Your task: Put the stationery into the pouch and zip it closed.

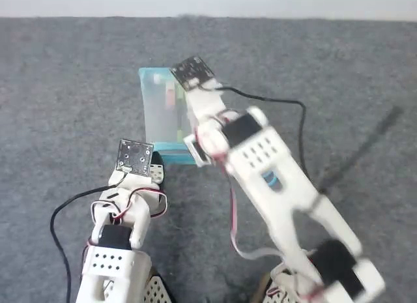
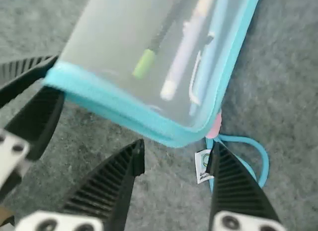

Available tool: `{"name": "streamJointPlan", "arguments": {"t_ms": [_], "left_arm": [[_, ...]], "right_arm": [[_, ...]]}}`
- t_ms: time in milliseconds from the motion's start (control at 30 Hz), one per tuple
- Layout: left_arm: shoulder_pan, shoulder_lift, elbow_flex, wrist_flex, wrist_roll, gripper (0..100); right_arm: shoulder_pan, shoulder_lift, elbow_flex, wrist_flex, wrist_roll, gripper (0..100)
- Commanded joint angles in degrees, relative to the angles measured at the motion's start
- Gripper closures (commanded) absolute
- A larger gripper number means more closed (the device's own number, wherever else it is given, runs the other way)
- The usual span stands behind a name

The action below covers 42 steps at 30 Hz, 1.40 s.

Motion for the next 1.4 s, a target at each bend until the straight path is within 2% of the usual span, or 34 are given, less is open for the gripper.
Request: {"name": "streamJointPlan", "arguments": {"t_ms": [0, 233, 433, 600, 1367], "left_arm": [[0.6, -0.9, -0.8, -1.8, -0.3, 99], [0.5, -0.9, -0.7, -1.7, -0.3, 99], [0.5, -0.9, -0.2, -1.3, -0.3, 99], [0.5, -0.9, -0.4, -1.7, -0.3, 99], [0.2, -0.9, -0.5, -1.4, -0.3, 99]], "right_arm": [[4.7, -15.5, 13.5, -5.3, 1.7, 80.0], [17.2, -31.7, 35.7, -14.6, 6.2, 80.0], [16.9, -33.0, 52.7, -32.1, 6.6, 80.0], [16.7, -32.9, 59.8, -43.6, 6.9, 80.0], [17.1, -33.5, 60.7, -43.5, 6.9, 80.0]]}}
